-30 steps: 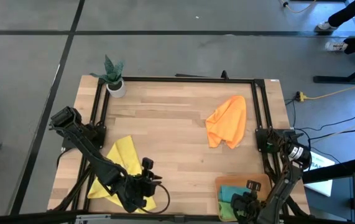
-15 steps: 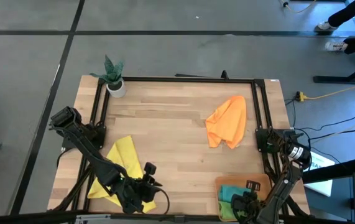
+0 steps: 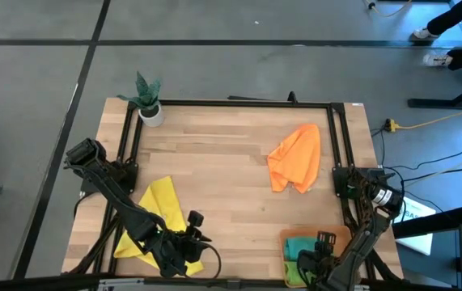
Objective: Roll microfiber towels into tight, uniform cylinder then place into a basket
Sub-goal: Put the blue microfiber towel into the orange bin, then roll the yellow microfiber towel
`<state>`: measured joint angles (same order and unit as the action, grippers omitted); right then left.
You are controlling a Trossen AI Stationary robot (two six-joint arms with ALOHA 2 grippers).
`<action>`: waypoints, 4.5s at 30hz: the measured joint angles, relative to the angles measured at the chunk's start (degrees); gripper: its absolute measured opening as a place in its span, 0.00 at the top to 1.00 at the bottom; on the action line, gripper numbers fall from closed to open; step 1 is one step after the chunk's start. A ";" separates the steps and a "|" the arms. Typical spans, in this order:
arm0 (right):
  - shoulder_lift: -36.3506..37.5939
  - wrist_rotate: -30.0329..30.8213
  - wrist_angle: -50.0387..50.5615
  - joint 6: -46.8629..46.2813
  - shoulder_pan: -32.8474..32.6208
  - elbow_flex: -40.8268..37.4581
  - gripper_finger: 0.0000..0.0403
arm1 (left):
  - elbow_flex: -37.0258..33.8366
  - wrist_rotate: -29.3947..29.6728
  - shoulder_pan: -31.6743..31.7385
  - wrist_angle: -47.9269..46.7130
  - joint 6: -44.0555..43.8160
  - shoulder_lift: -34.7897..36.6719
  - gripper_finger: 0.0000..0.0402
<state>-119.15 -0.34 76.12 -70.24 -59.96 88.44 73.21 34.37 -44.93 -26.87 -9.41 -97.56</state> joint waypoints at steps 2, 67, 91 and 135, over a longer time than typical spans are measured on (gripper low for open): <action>0.00 -1.10 0.47 -0.19 0.44 0.00 0.52 | 0.00 0.00 0.00 -0.03 0.00 0.00 0.83; 0.11 42.68 1.96 24.10 13.68 26.43 0.51 | -21.60 -20.52 0.46 -4.39 -53.01 -0.01 0.83; 0.11 42.71 1.90 27.08 14.79 26.43 0.51 | -26.45 -12.90 29.84 14.63 -7.31 -0.19 0.83; 0.07 42.73 1.24 25.53 14.84 26.43 0.51 | -25.29 -20.99 19.63 -14.51 -12.92 14.58 0.83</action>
<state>-119.09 42.39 77.36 -44.71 -45.12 114.87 47.92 13.38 -25.30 -41.38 -22.33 -82.98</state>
